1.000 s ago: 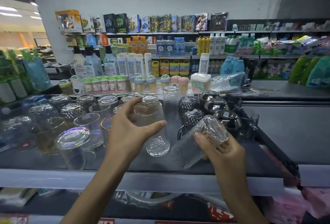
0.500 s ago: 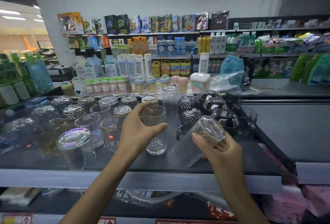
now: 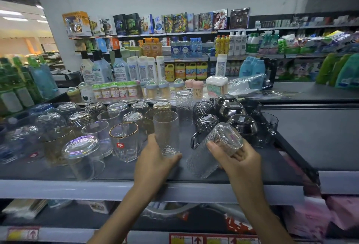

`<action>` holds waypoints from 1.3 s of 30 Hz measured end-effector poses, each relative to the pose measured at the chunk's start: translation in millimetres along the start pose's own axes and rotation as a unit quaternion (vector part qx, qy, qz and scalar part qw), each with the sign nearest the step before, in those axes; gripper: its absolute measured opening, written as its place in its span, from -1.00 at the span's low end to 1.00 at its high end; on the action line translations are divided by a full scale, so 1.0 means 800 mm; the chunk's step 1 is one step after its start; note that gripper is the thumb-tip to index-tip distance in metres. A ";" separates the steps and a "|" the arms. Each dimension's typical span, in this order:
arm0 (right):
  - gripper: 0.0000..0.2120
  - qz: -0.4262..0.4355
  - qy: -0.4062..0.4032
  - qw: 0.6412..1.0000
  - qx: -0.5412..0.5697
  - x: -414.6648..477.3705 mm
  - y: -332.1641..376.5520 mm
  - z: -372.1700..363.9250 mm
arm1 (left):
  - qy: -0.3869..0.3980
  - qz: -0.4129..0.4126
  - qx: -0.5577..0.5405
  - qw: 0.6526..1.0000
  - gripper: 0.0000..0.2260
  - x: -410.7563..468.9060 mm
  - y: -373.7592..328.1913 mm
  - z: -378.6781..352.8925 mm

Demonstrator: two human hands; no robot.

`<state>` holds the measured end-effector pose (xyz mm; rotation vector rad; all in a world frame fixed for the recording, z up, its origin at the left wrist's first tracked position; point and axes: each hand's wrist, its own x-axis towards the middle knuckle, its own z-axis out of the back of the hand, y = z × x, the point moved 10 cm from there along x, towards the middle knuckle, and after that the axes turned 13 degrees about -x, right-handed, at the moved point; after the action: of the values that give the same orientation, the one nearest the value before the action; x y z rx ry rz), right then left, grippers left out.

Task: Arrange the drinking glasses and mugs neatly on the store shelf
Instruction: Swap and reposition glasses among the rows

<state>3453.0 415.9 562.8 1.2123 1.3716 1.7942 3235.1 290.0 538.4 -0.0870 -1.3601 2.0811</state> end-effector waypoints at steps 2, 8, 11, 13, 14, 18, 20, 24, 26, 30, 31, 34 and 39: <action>-0.68 0.018 -0.006 1.000 -0.012 -0.001 0.006 0.002 | -0.003 -0.006 -0.001 1.000 -0.45 0.003 -0.001 0.002; -0.64 0.105 -0.041 0.975 -0.191 0.004 0.031 0.016 | -0.013 -0.016 -0.040 0.999 -0.44 -0.001 0.007 0.011; -0.59 0.114 -0.066 0.953 -0.274 0.009 0.026 0.018 | -0.021 -0.031 -0.057 0.998 -0.44 -0.006 0.001 0.016; -0.49 0.105 -0.074 0.940 -0.315 0.010 0.021 0.016 | -0.028 -0.043 -0.064 0.997 -0.45 -0.010 -0.005 0.022; -0.44 0.096 -0.076 0.939 -0.320 0.010 0.018 0.016 | -0.031 -0.048 -0.070 0.996 -0.46 -0.012 -0.008 0.026; -0.30 0.089 -0.085 0.936 -0.331 0.005 0.013 0.013 | -0.032 -0.065 -0.104 0.992 -0.47 -0.020 -0.015 0.040; -0.19 0.091 -0.096 0.925 -0.356 -0.002 0.015 0.013 | -0.026 -0.074 -0.116 0.990 -0.46 -0.024 -0.018 0.046; -0.24 0.153 -0.173 0.894 -0.383 -0.036 0.042 0.023 | -0.018 -0.075 -0.138 0.987 -0.46 -0.031 -0.018 0.060; -0.41 0.229 -0.214 0.862 -0.399 -0.059 0.062 0.020 | -0.017 -0.074 -0.145 0.986 -0.48 -0.033 -0.019 0.067; -0.66 0.359 -0.249 0.797 -0.416 -0.088 0.103 -0.003 | -0.006 -0.086 -0.148 0.985 -0.49 -0.041 -0.025 0.077; -0.69 0.384 -0.245 0.789 -0.413 -0.090 0.112 -0.011 | -0.003 -0.091 -0.146 0.985 -0.50 -0.043 -0.027 0.078; -0.69 0.481 -0.194 0.736 -0.436 -0.100 0.138 -0.058 | 0.006 -0.096 -0.153 0.984 -0.51 -0.049 -0.034 0.083; -0.55 0.599 -0.153 0.598 -0.511 -0.107 0.159 -0.123 | 0.023 -0.120 -0.133 0.984 -0.41 -0.061 -0.047 0.096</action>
<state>3411.1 261.5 649.9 1.6005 -1.0505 2.2885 3262.5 212.1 591.9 -0.0790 -1.5329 1.6827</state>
